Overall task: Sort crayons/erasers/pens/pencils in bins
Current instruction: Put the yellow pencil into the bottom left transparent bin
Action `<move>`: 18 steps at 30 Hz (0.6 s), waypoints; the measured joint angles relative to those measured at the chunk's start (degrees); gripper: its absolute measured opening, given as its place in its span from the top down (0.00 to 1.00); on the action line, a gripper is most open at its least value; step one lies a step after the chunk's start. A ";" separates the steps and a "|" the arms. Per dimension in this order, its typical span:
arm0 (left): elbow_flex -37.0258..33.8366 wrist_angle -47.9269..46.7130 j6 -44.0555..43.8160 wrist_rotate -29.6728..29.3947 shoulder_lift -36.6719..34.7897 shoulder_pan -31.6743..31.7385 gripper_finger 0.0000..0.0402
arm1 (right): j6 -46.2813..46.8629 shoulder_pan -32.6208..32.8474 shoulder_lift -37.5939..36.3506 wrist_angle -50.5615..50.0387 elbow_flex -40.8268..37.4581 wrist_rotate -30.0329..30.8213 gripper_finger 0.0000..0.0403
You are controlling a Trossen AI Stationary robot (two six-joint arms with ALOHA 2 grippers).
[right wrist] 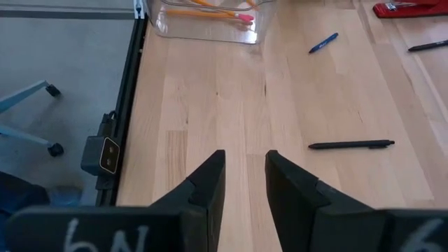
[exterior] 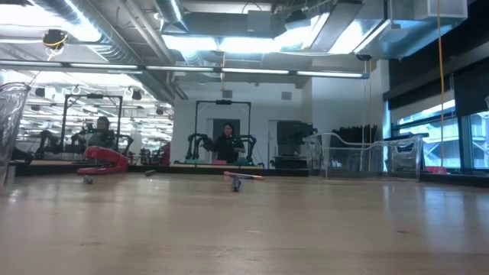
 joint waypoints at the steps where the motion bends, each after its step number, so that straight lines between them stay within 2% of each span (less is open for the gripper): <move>1: -0.52 0.97 0.01 0.01 0.27 -0.02 0.98 | 0.00 0.00 -0.02 0.00 0.00 0.01 0.75; 13: -4.96 3.72 1.53 -0.02 1.05 0.00 0.97 | 0.02 0.00 -0.02 0.01 0.00 0.03 0.75; 18: -5.69 3.71 1.55 0.00 1.07 0.00 0.92 | 0.24 0.00 -0.02 0.02 0.00 0.03 0.75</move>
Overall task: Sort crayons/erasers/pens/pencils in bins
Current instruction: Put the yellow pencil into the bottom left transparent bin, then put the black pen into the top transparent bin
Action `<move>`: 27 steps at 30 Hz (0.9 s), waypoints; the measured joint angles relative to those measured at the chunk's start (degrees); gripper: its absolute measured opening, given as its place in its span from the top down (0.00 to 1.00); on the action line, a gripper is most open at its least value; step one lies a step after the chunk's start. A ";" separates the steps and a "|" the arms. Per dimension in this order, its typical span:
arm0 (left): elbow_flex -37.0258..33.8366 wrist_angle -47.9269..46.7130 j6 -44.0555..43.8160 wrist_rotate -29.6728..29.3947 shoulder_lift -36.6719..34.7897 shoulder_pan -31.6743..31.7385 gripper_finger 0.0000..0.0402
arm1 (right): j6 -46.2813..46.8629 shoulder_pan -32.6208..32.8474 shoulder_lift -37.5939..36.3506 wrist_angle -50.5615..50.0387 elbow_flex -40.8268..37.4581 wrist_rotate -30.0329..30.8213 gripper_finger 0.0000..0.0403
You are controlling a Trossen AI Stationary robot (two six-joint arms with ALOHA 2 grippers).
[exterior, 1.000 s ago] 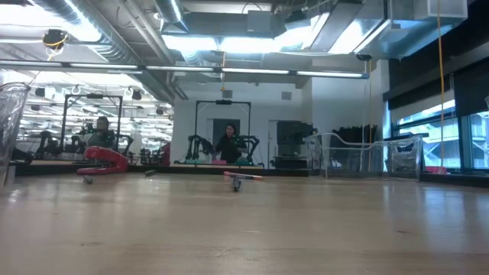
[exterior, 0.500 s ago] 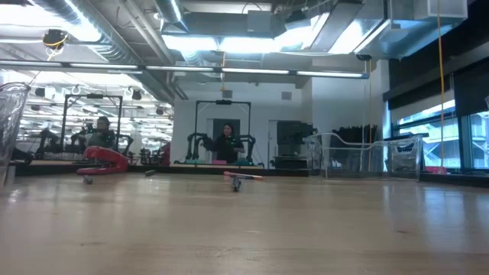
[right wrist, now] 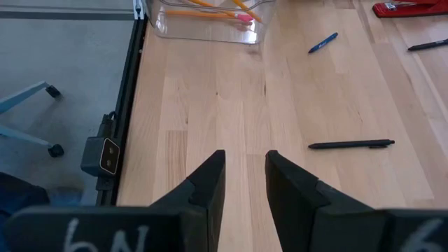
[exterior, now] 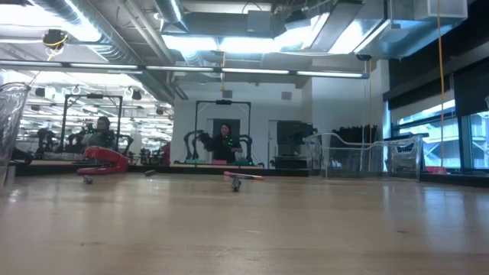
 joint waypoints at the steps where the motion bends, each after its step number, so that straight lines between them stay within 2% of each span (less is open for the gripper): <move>1: -0.02 0.00 -0.02 0.00 0.00 0.00 0.90 | 0.01 0.00 0.00 -0.01 0.00 0.00 0.75; 10: -0.02 0.05 -0.37 -0.02 0.00 0.00 0.74 | 0.02 0.02 0.00 0.01 0.00 0.00 0.75; 17: 0.01 0.03 -1.50 -1.05 -0.02 0.00 0.75 | -0.03 -0.18 0.00 0.96 0.00 0.03 0.75; 23: 3.27 -1.63 -1.47 -8.55 -0.18 -0.60 0.75 | -0.31 -2.48 0.00 3.14 0.00 0.02 0.75; 27: 6.02 -4.26 -1.46 -9.74 -0.22 -0.70 0.75 | -0.37 -5.47 -0.02 4.09 0.00 -0.61 0.75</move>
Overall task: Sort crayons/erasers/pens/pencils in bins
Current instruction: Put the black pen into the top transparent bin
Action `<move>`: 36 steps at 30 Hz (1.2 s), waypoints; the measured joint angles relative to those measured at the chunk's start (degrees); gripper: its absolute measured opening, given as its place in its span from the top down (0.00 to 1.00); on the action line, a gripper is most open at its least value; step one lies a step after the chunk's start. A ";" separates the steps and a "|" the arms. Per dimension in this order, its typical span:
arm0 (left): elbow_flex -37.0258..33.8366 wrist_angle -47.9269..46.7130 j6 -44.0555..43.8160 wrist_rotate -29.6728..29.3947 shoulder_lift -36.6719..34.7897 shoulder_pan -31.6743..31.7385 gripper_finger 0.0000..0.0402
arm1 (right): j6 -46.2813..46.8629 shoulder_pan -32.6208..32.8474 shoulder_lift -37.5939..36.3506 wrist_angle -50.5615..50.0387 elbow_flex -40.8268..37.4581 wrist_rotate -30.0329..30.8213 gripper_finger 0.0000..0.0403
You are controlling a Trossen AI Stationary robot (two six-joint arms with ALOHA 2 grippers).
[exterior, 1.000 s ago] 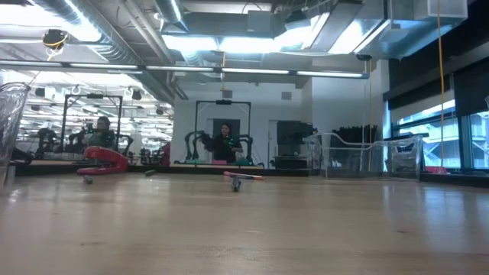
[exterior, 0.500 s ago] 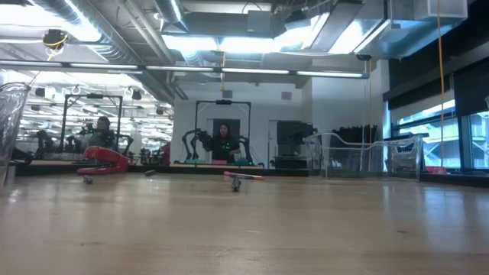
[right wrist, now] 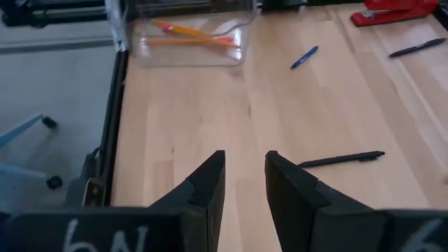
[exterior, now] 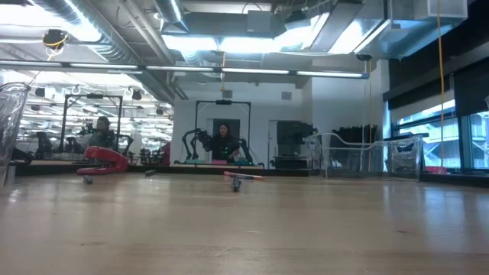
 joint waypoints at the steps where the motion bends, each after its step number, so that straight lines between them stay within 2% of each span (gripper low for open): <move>1: 0.52 -0.61 0.01 -0.22 0.00 0.00 0.75 | 0.00 -0.96 0.00 0.30 0.00 -0.45 0.75; 10: 3.86 -3.56 2.84 -7.29 0.00 0.04 0.75 | 3.14 -9.51 0.01 3.67 0.00 -4.78 0.75; 18: 5.39 -5.02 11.07 -18.47 -0.17 0.58 0.75 | 10.17 -15.49 4.56 5.05 0.02 -10.54 0.75; 30: 5.39 -5.30 26.20 -25.58 -4.75 6.08 0.75 | 19.75 -21.78 11.98 9.18 0.02 -11.49 0.75; 36: 5.39 -5.29 35.05 -26.91 -6.93 11.09 0.75 | 20.00 -24.41 15.42 9.01 0.02 -12.31 0.75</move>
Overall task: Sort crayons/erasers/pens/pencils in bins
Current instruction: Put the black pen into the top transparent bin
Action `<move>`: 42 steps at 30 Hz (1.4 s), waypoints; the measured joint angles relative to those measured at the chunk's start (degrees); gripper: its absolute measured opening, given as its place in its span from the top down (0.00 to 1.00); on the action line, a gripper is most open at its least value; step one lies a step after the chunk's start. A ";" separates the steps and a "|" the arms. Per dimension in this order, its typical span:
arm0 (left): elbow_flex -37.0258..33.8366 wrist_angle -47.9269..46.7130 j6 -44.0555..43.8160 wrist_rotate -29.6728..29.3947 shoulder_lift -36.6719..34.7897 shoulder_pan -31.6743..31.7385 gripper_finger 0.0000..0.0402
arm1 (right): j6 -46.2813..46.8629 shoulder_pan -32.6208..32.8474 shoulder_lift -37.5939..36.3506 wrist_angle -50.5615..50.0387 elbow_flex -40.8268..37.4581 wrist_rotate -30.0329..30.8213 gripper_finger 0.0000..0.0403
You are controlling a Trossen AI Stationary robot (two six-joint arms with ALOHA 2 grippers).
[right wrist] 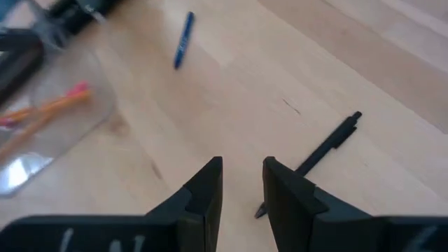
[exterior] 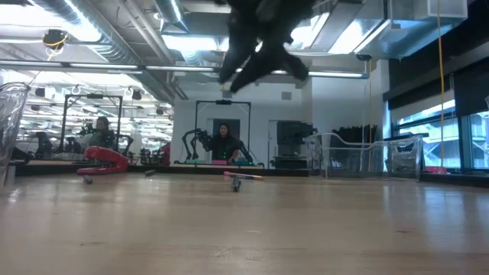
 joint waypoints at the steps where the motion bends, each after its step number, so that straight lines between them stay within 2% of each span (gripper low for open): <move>1: 0.00 0.07 1.76 -0.02 -0.30 0.92 0.75 | -0.10 -0.41 0.40 -0.35 -0.02 -0.80 0.75; 8: 0.00 1.15 16.47 -2.97 -2.71 7.55 0.75 | -1.93 -2.94 0.69 -3.06 -0.02 -2.14 0.75; 14: 0.00 1.15 25.33 -3.60 -4.90 12.77 0.75 | -8.83 -4.29 0.69 -2.95 -0.02 -4.16 0.75; 19: 0.00 1.13 30.83 -3.72 -5.92 15.84 0.75 | -2.99 -5.10 0.69 -3.04 -0.02 -7.48 0.75; 27: 0.00 0.76 45.59 -3.43 -7.45 17.43 0.75 | 7.33 -6.81 2.53 -4.84 -0.24 -10.50 0.75; 35: 0.00 -2.17 47.04 -3.91 -11.32 17.37 0.75 | 9.16 -9.67 4.41 -4.64 -0.26 -13.17 0.76; 42: 0.00 -2.11 47.05 -3.84 -11.89 17.34 0.75 | 9.23 -10.19 4.41 -4.23 -0.26 -13.03 0.85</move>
